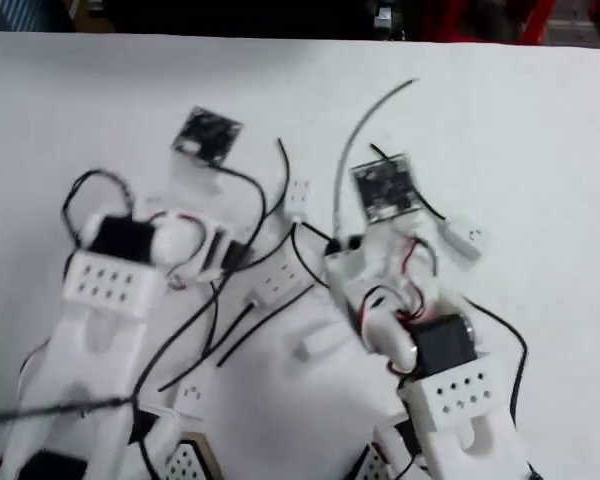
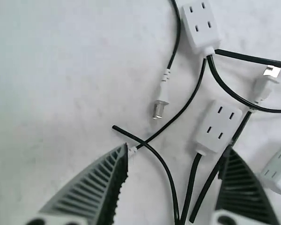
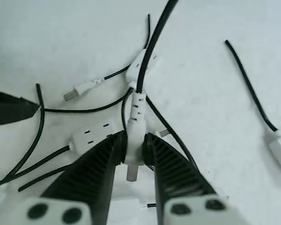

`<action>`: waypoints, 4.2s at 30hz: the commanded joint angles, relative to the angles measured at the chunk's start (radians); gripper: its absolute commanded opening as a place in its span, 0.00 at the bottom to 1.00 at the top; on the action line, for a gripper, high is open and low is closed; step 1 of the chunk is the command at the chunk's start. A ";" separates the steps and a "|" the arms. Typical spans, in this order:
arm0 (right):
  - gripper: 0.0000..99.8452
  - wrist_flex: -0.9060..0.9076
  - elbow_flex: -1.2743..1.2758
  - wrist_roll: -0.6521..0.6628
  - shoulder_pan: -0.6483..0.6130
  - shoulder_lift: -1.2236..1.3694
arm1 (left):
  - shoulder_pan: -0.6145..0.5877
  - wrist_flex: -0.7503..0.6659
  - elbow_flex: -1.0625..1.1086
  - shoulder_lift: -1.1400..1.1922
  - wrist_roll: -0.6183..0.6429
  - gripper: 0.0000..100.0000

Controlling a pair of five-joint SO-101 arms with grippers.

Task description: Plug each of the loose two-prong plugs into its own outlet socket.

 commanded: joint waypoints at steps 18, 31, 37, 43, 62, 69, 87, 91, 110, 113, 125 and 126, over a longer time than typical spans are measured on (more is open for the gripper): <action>0.02 0.004 0.008 0.002 -0.421 -0.022 | -0.151 -0.230 0.261 -0.325 0.095 0.31; 0.02 -0.018 0.008 0.002 -0.386 -0.018 | 0.044 -0.025 0.130 -0.326 0.095 0.31; 0.02 -0.074 0.046 0.000 -0.369 -0.018 | 0.105 -0.005 0.129 -0.326 0.098 0.31; 0.02 -0.087 0.058 0.000 -0.354 -0.018 | 0.114 -0.005 0.138 -0.326 0.095 0.31; 0.02 -0.154 0.106 0.054 -0.196 -0.016 | -0.245 -0.012 0.137 -0.326 0.003 0.31; 0.02 -0.469 0.285 0.107 -0.196 0.122 | -0.338 -0.005 0.203 -0.326 0.000 0.31; 0.02 -0.739 0.285 0.117 -0.134 0.489 | -0.341 -0.006 0.235 -0.326 0.008 0.31; 0.02 -0.769 0.285 0.117 -0.136 0.526 | -0.341 0.000 0.235 -0.326 0.008 0.31; 0.02 -0.627 0.290 0.321 -0.081 0.568 | -0.341 -0.006 0.261 -0.326 0.008 0.31; 0.02 -0.627 0.290 0.316 -0.082 0.570 | -0.341 -0.015 0.281 -0.326 0.008 0.31; 0.02 -0.599 0.296 0.112 -0.142 0.576 | -0.341 -0.034 0.293 -0.326 0.008 0.31; 0.02 -0.601 0.296 0.112 -0.142 0.576 | -0.341 -0.034 0.293 -0.326 0.008 0.31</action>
